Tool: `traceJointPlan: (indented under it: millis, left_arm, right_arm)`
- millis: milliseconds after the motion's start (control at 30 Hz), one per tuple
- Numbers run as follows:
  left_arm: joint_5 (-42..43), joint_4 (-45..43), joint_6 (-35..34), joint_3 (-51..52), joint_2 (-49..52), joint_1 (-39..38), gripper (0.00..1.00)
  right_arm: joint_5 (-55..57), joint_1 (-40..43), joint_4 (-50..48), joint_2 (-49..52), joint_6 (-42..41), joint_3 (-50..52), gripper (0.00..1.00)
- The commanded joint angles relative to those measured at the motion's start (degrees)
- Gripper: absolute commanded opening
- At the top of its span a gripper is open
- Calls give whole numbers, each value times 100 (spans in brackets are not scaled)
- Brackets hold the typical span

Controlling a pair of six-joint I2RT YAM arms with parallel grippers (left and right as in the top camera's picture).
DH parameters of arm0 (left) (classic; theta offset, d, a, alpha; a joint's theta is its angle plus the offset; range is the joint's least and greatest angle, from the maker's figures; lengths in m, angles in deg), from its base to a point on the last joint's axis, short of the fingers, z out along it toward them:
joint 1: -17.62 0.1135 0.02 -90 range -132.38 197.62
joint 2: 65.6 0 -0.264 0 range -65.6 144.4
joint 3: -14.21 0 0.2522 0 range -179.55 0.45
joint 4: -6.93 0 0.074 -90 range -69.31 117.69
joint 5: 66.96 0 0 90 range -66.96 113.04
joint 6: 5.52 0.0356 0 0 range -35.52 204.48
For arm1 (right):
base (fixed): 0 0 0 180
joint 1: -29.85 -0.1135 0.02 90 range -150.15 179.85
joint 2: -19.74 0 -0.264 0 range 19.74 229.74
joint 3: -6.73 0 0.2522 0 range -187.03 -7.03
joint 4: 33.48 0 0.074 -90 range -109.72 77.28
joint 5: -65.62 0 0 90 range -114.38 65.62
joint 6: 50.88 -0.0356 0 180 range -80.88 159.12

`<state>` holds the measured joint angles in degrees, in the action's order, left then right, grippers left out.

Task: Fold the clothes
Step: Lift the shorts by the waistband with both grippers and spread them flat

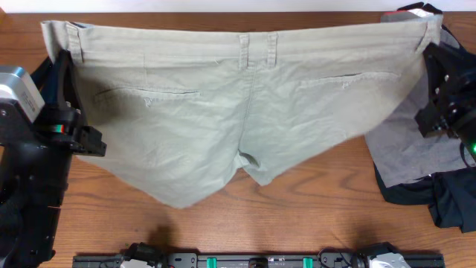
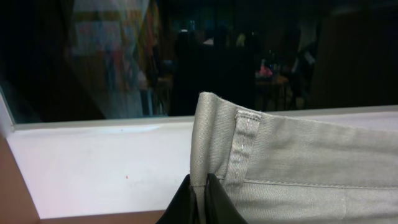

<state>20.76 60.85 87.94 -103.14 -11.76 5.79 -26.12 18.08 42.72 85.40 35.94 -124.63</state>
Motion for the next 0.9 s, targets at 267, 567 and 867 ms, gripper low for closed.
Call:
traceJointPlan:
  millis: [267,567,867]
  left_arm:
    - [-896,138,105,-79,732,79,6]
    - [-1246,-24,127,-79,2063,90,6]
    - [-1237,-691,122,-79,3709,289,6]
  right_arm:
    - [750,72,-188,638,7,-50,1]
    - [730,72,-732,2247,2,-50,1]
    - [732,74,-1690,3960,-105,-50,1]
